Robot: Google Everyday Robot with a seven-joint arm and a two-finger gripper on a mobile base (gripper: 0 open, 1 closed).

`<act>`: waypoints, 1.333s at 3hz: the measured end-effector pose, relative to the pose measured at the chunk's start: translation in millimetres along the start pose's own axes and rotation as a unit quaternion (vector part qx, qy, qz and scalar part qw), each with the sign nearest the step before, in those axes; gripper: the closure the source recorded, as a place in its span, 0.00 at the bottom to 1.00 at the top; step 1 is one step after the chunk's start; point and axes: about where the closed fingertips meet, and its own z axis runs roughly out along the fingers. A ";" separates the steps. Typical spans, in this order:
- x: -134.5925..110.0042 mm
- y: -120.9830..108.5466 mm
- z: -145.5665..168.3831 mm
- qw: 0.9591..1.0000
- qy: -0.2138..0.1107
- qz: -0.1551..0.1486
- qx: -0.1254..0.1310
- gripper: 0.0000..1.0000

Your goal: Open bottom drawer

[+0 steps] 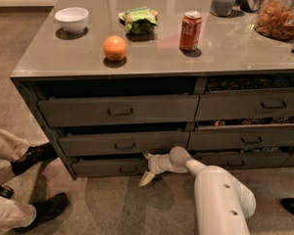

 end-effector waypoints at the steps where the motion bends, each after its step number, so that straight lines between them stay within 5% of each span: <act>1: 9.3 -4.2 1.5 1.000 0.015 0.001 0.004 0.00; 4: 23.8 -6.7 0.8 0.999 0.041 -0.003 0.004 0.73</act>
Offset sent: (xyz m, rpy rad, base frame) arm 0.0200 -0.0218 -0.0137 -0.0959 -0.0180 -0.0470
